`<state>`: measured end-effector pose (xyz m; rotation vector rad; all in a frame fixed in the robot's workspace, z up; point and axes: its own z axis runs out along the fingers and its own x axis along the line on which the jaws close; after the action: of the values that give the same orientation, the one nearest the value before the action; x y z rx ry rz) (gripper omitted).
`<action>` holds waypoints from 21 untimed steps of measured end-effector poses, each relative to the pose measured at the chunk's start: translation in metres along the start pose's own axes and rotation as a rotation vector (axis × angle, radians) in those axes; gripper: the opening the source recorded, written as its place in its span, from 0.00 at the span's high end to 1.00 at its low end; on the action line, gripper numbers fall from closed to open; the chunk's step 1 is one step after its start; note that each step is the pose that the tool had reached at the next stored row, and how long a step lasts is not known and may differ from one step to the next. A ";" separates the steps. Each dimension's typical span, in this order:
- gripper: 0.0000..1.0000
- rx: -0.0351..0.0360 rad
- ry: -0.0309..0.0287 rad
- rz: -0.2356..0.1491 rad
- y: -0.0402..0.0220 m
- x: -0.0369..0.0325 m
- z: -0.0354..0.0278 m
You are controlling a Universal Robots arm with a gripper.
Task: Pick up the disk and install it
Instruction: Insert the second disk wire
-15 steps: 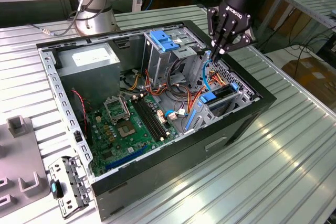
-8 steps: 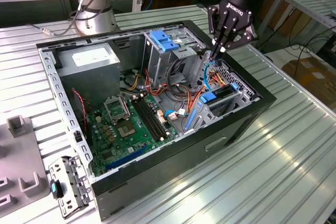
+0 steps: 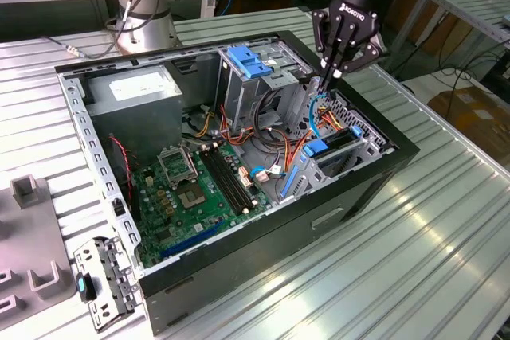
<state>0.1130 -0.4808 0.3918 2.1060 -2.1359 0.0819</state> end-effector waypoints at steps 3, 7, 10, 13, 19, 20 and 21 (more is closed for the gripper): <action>0.81 0.0007 0.0711 0.004 -0.0001 -0.0040 -0.0003; 0.75 0.0000 0.0888 0.005 -0.0026 -0.0106 0.0023; 0.75 -0.0001 0.0946 0.006 -0.0034 -0.0119 0.0099; 0.75 0.0000 0.1018 0.006 -0.0040 -0.0124 0.0139; 0.84 0.0002 0.1240 0.007 -0.0047 -0.0128 0.0165; 0.84 0.0002 0.1242 0.007 -0.0047 -0.0128 0.0165; 0.84 0.0002 0.1242 0.007 -0.0047 -0.0129 0.0165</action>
<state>0.1168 -0.4704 0.3734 2.0361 -2.0726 0.2080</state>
